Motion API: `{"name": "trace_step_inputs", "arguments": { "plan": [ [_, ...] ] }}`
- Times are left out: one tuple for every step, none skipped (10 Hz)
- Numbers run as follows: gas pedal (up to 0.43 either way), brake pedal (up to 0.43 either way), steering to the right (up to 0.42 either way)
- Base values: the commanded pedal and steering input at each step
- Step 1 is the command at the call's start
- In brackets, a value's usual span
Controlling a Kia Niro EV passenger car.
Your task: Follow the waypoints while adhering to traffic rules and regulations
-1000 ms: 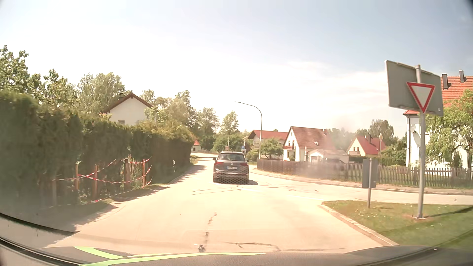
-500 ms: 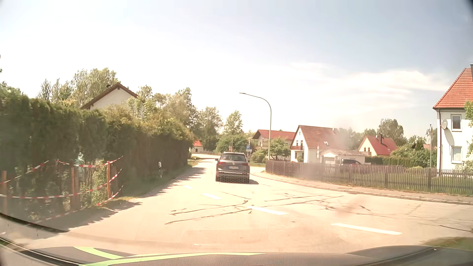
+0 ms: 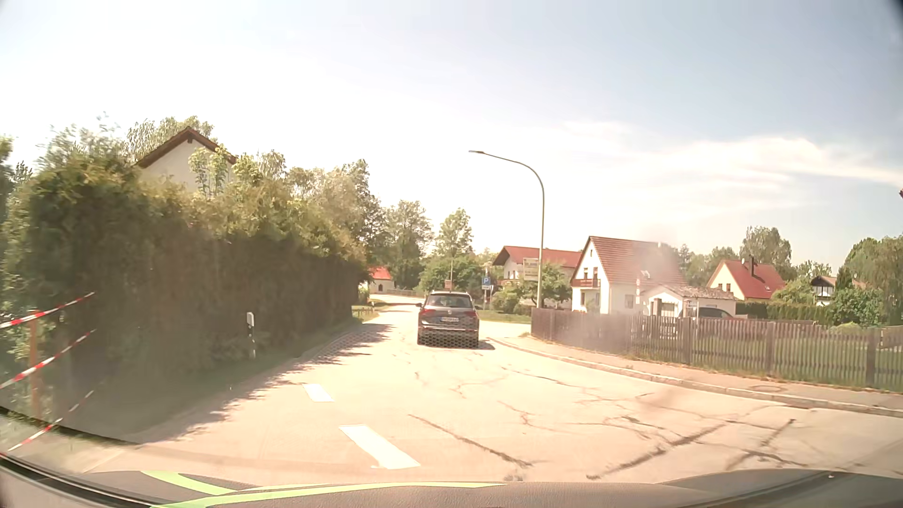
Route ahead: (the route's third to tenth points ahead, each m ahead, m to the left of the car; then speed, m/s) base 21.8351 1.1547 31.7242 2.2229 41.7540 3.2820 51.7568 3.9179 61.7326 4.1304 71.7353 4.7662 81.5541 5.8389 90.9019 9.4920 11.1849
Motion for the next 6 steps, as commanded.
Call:
{"name": "trace_step_inputs", "arguments": {
  "plan": [
    [0.189,0.000,-0.019],
    [0.197,0.000,-0.020],
    [0.197,0.000,-0.020],
    [0.197,0.000,-0.019],
    [0.197,0.000,-0.018],
    [0.197,0.000,-0.017]
  ]
}}
